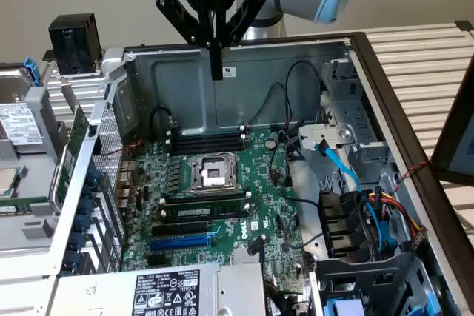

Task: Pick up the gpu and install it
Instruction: 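Reach for the gpu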

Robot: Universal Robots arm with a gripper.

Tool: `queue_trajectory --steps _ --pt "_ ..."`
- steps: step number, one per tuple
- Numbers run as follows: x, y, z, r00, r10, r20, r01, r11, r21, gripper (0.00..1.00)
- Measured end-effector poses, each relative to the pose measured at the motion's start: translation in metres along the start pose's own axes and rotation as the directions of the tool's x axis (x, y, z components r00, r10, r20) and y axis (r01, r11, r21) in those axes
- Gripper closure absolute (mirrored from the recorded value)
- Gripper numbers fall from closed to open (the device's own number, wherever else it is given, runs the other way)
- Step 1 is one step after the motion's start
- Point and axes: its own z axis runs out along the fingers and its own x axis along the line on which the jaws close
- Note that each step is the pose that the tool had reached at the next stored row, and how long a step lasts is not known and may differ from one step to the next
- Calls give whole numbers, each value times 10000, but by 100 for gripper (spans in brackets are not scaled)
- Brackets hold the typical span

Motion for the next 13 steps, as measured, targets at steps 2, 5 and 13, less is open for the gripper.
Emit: queue_trajectory --steps 2,5,13 --pt "0 0 0 10000 0 0 0 10000 -1 89" --pt "0 0 0 10000 1 0 -1 10000 0 89" --pt "2 0 0 10000 0 0 0 10000 -1 89"
